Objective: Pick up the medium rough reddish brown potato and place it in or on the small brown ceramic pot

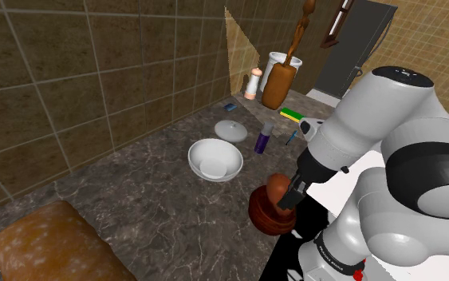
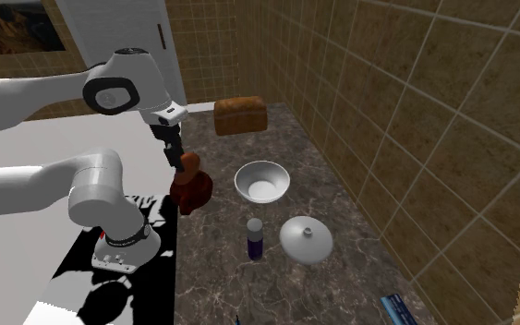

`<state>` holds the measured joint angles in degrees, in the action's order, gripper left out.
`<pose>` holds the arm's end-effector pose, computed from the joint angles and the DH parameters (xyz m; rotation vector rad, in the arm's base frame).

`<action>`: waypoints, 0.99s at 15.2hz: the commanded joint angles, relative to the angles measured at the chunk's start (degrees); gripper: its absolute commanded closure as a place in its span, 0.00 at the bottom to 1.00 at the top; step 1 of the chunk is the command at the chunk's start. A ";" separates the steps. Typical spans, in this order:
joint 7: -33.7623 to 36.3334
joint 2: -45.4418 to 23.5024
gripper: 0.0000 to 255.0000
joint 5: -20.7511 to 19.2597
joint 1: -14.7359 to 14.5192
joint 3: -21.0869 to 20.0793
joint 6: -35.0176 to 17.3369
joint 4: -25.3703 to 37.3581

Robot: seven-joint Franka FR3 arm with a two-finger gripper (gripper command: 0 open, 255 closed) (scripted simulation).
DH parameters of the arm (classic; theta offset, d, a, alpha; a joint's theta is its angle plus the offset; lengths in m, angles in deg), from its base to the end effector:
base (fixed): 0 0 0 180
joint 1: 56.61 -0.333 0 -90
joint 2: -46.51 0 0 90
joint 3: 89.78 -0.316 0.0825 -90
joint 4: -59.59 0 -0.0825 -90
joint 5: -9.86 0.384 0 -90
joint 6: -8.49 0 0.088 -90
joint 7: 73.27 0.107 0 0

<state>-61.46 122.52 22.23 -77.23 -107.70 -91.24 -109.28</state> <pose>0.1601 0.1362 0.4452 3.0667 0.3439 0.2044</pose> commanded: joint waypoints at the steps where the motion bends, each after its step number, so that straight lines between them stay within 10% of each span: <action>1: -0.02 -0.01 0.00 -0.02 0.01 0.03 0.14 -0.06; 15: 0.04 -1.01 0.00 -1.68 1.11 1.64 6.32 7.27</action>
<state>-61.42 121.53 20.56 -76.12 -106.06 -84.94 -102.03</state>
